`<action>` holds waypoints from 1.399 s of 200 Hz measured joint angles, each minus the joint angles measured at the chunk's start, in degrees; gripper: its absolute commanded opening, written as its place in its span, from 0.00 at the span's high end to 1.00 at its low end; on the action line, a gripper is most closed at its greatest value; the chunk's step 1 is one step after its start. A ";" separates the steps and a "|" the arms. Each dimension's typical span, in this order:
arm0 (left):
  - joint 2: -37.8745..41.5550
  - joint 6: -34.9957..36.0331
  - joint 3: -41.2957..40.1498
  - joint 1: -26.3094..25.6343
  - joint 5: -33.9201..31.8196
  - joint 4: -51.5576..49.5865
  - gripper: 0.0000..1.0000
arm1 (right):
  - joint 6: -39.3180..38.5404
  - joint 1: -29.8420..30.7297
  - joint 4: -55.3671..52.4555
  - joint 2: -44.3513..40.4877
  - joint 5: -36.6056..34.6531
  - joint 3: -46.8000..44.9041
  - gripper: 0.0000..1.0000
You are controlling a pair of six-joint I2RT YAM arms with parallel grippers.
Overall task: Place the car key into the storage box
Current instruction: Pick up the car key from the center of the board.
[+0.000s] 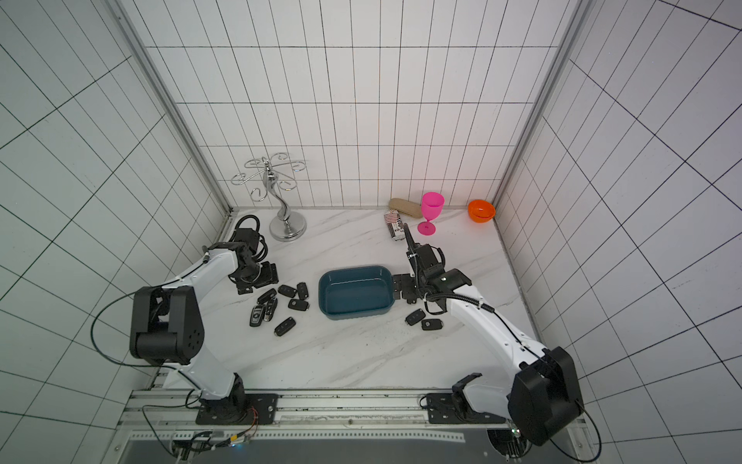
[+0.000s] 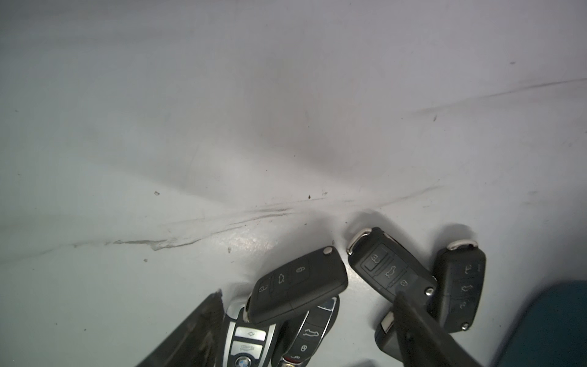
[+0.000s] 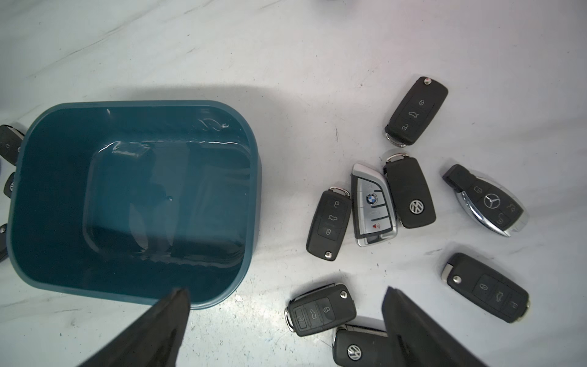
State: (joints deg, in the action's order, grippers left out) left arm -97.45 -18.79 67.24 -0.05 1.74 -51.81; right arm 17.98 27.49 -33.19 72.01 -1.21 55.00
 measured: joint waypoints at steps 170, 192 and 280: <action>-4.42 0.81 -0.98 -2.19 -1.92 -2.47 0.25 | 0.02 0.42 1.14 -0.09 1.03 -2.36 0.01; -4.48 0.46 -1.01 -1.70 -1.90 -2.47 0.39 | 0.02 0.44 1.27 -0.09 1.09 -2.36 0.01; -4.85 0.37 -1.01 -0.50 -1.84 -2.47 0.54 | 0.02 0.79 1.27 -0.09 0.68 -3.08 0.01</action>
State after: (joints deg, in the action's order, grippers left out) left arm -102.30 -18.41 66.24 -0.56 -0.10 -54.28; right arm 18.00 28.27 -31.92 71.92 -0.54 51.92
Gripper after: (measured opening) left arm 0.469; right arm 0.992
